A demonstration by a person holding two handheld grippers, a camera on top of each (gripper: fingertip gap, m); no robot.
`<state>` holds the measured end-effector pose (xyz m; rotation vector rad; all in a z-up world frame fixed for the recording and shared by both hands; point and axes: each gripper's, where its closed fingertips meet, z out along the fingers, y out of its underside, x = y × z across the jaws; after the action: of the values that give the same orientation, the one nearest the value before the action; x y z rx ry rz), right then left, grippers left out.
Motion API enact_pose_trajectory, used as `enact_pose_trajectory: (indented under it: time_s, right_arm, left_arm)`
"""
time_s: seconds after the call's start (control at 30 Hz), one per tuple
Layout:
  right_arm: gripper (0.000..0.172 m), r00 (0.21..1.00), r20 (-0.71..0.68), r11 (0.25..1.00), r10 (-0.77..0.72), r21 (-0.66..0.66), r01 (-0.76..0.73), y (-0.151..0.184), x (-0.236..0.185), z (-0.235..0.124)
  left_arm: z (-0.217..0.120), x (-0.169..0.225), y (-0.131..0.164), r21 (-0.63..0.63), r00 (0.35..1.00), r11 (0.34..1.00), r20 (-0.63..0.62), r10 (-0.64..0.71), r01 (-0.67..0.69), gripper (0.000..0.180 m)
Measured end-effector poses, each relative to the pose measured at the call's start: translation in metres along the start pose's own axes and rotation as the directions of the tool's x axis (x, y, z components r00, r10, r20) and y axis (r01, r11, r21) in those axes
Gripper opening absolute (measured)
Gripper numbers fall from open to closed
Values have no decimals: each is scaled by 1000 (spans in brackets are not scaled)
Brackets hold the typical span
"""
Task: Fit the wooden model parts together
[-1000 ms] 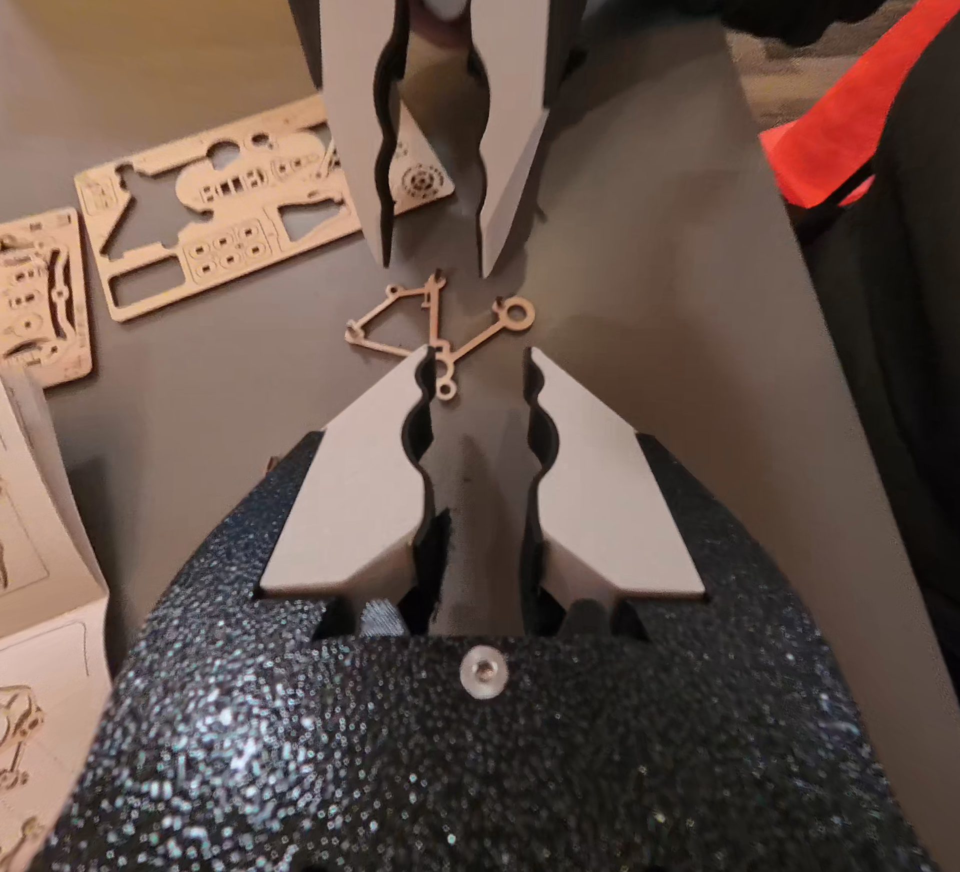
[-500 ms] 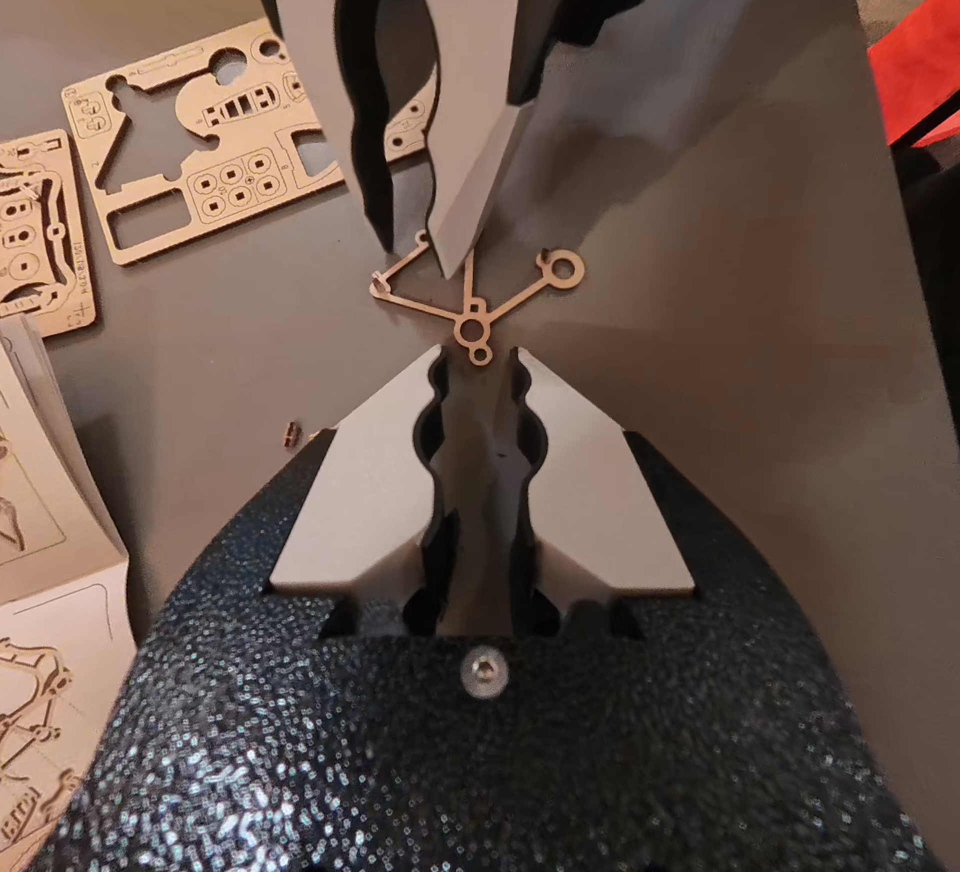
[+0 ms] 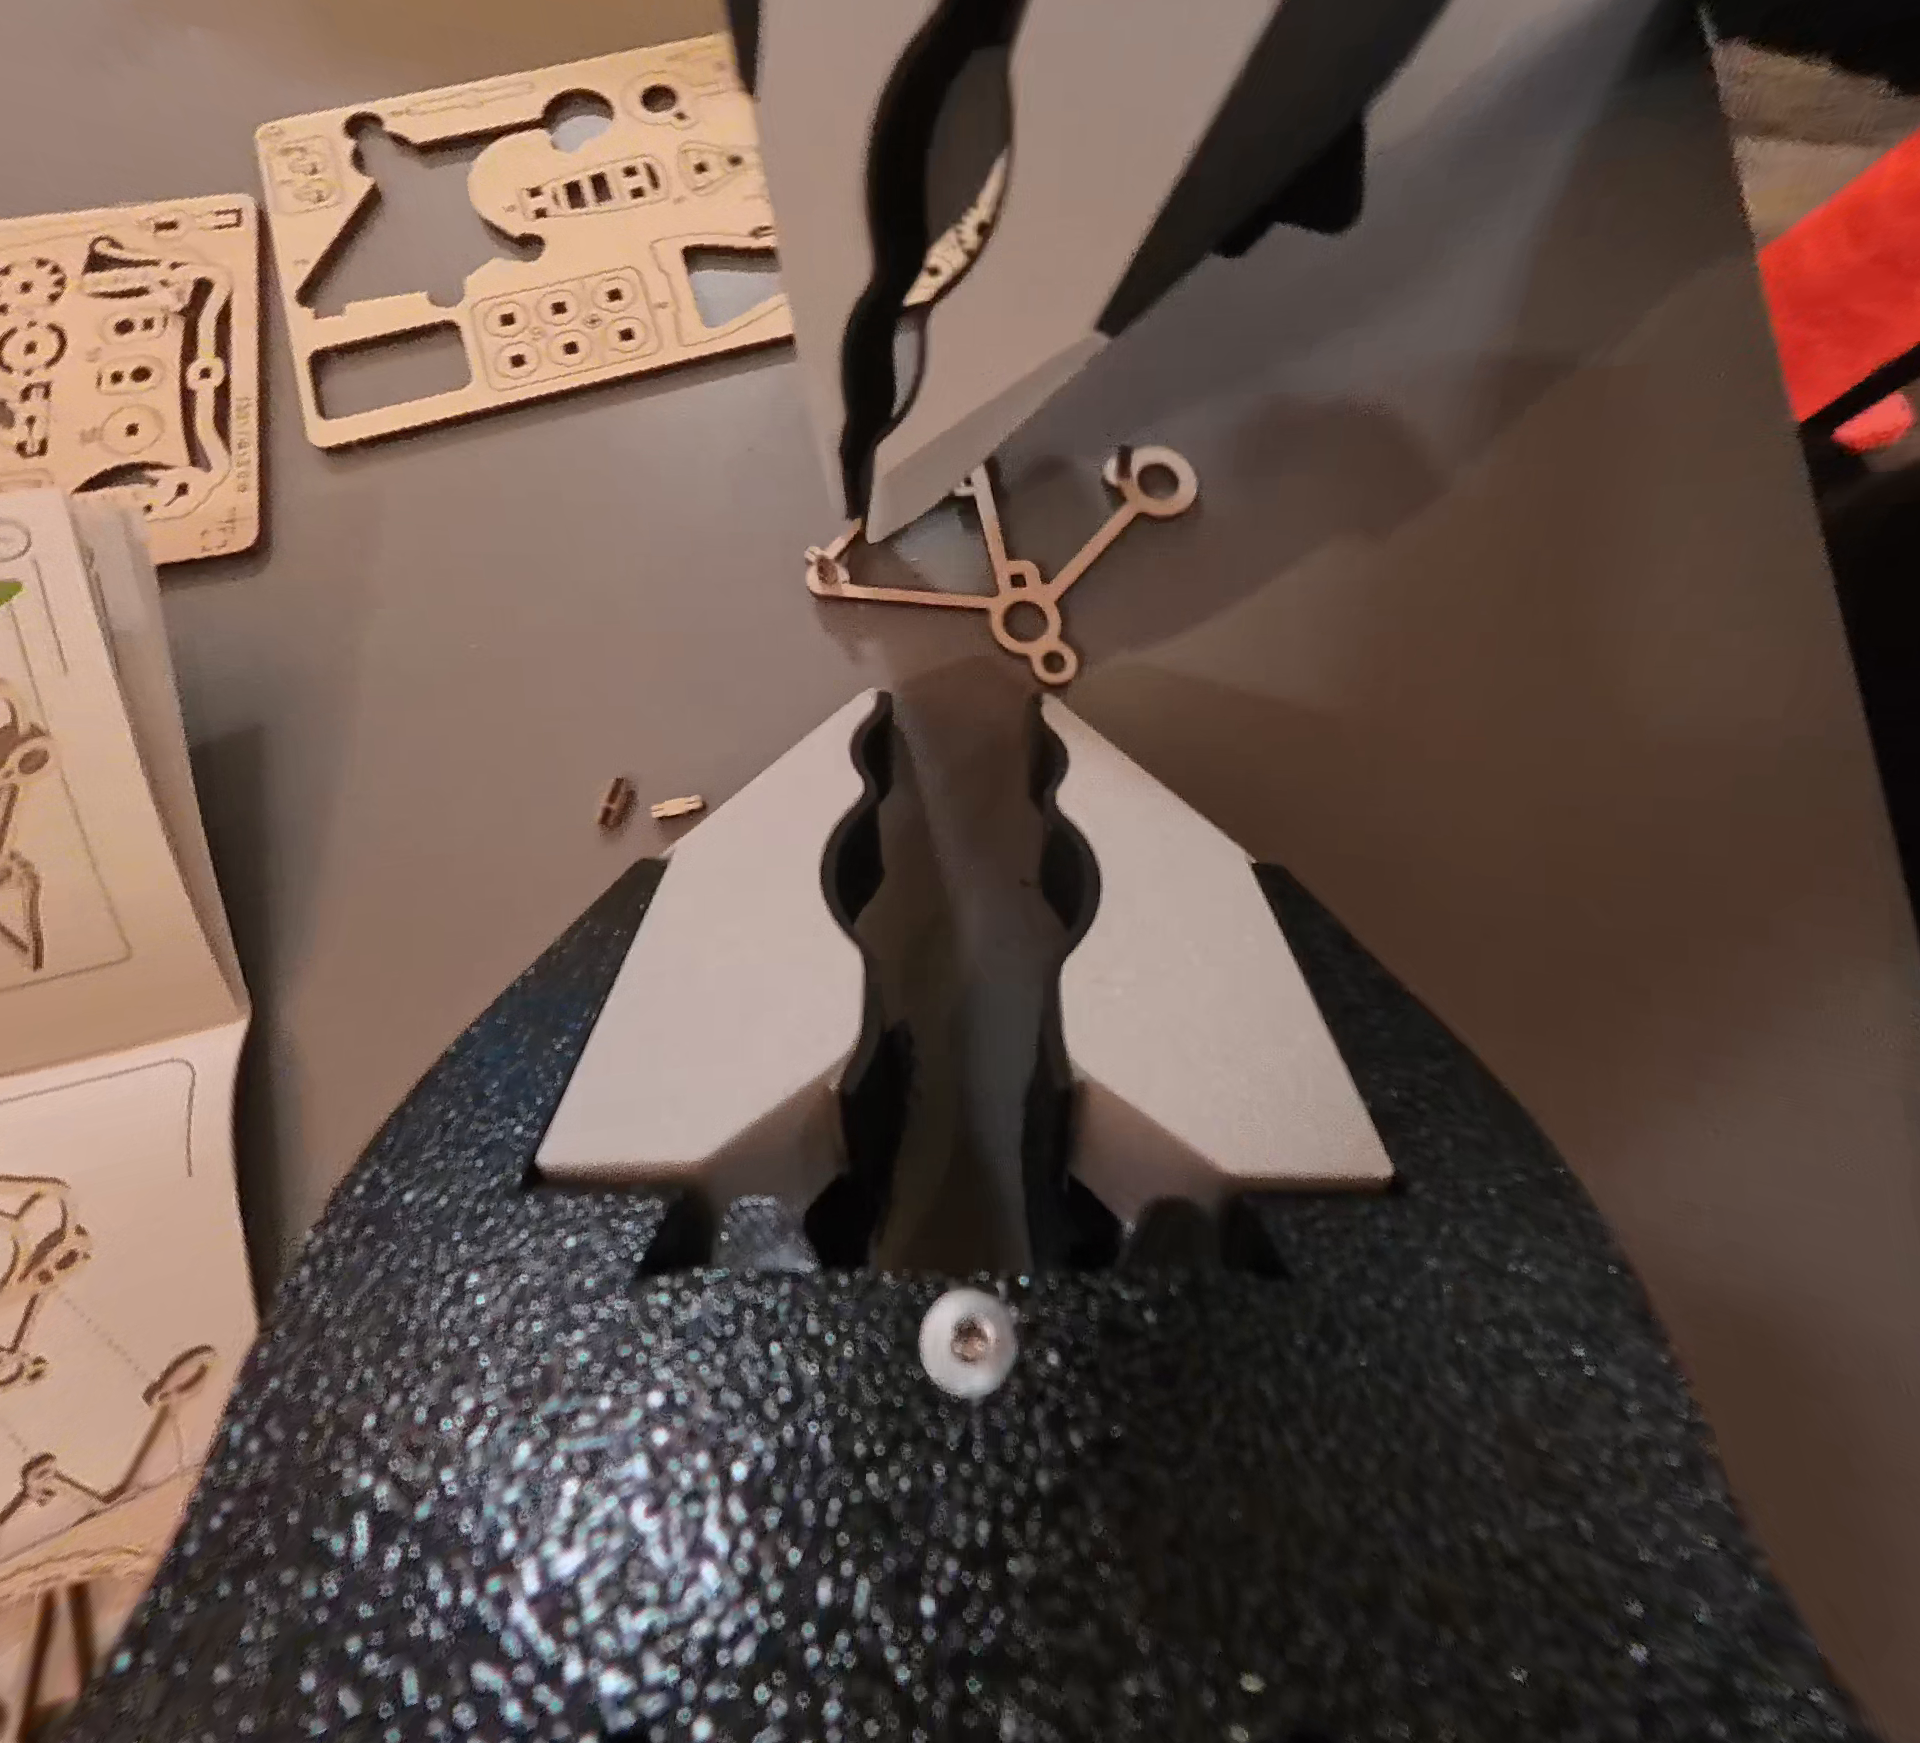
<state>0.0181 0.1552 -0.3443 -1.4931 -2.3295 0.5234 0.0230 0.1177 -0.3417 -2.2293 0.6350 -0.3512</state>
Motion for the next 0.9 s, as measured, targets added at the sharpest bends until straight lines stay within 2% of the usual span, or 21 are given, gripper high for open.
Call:
enact_pose_trajectory:
  time_s: [0.03, 0.23, 0.4, 0.57, 0.7, 0.83, 0.9]
  right_arm:
    - [0, 1000, -9, 1000, -10, 25, 10, -2, 0, -1]
    - [0, 995, -86, 983, -56, 170, 70, -14, 0, -16]
    - [0, 980, -186, 955, -75, 269, 124, -24, 3, -31]
    - [0, 942, -318, 913, -105, 345, 218, -39, 5, -51]
    - [0, 898, -417, 874, -136, 376, 307, -49, 3, -65]
    - [0, 861, -485, 832, -156, 405, 379, -59, -2, -75]
    - [0, 845, -510, 817, -162, 411, 405, -62, -4, -78]
  left_arm:
    - [-1, -2, -2, 16, 999, 999, -3, -34, 34, 24]
    - [-11, -7, -20, 141, 968, 960, -93, -232, 243, 34]
    - [-10, -9, -25, 167, 953, 940, -109, -284, 299, 48]
    - [-16, -2, -48, 277, 938, 901, -194, -287, 333, 36]
    - [-28, -4, -60, 356, 932, 865, -216, -292, 354, 26]
    - [-31, 1, -64, 380, 930, 855, -246, -273, 352, 13]
    - [-30, 7, -64, 368, 924, 859, -278, -263, 355, 13]
